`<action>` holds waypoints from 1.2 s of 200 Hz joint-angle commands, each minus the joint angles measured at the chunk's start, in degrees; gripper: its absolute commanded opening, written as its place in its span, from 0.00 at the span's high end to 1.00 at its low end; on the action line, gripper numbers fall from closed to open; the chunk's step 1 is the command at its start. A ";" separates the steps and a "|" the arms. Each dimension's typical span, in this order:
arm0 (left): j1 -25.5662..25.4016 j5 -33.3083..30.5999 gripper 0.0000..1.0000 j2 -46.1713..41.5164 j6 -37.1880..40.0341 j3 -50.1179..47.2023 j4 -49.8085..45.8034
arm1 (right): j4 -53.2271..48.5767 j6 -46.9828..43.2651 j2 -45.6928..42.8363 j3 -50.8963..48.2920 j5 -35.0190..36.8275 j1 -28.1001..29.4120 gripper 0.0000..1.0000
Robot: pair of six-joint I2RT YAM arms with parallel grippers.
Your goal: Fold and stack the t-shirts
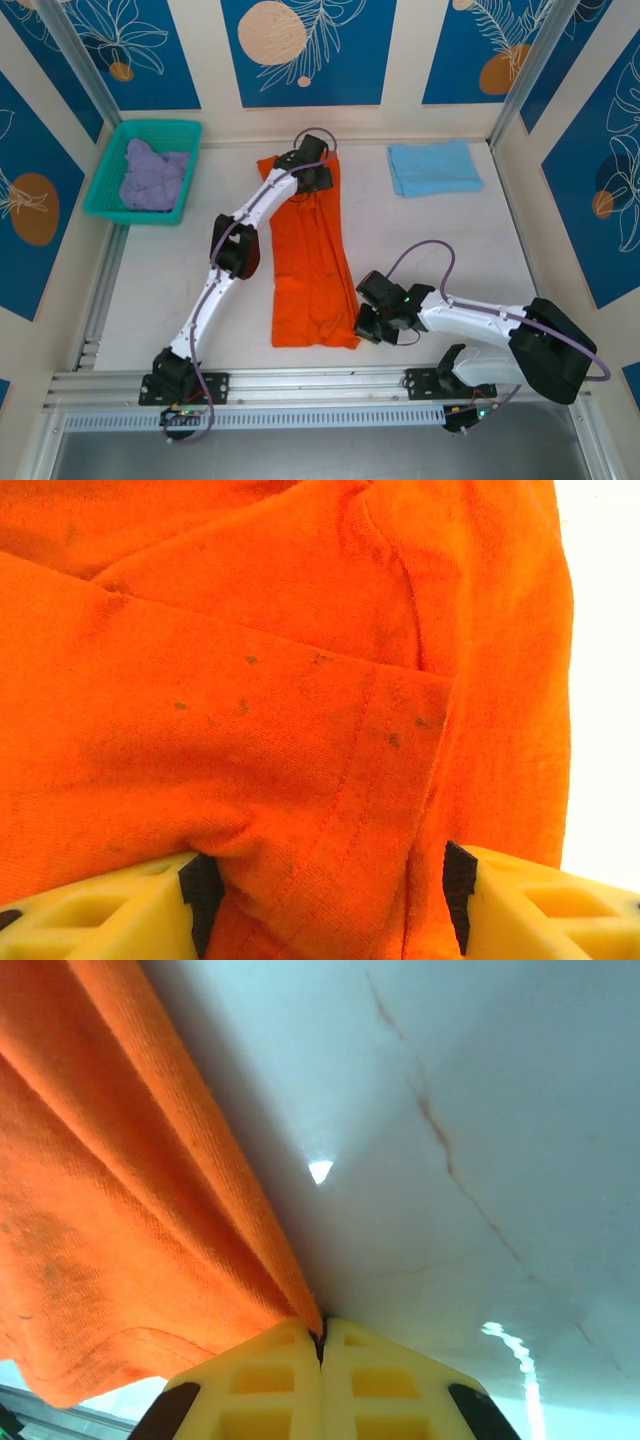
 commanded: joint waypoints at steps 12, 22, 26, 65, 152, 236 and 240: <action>1.57 6.08 0.32 3.29 -1.10 0.32 0.59 | -8.58 3.77 -2.93 -1.15 0.56 1.86 0.64; 1.37 7.41 0.27 2.42 -0.93 0.30 0.34 | -9.52 3.96 -4.13 -0.73 1.47 1.83 0.54; 1.40 8.08 0.25 1.94 -0.81 0.28 0.12 | -9.98 3.95 -4.73 -0.37 2.02 1.83 0.51; 0.92 12.46 0.05 -5.41 0.78 0.08 -3.31 | -12.39 2.77 -8.88 1.43 4.26 1.77 0.43; -0.85 5.76 0.01 -58.17 -1.43 -60.76 4.02 | -9.12 -3.21 -11.45 0.73 2.90 0.73 0.42; -10.68 10.62 0.36 -99.27 -14.97 -117.87 8.03 | -1.68 -11.93 -6.80 0.98 -4.47 -5.43 0.49; -11.26 11.53 0.36 -100.14 -15.94 -119.67 8.92 | -1.54 -11.87 -6.17 1.12 -4.56 -5.44 0.50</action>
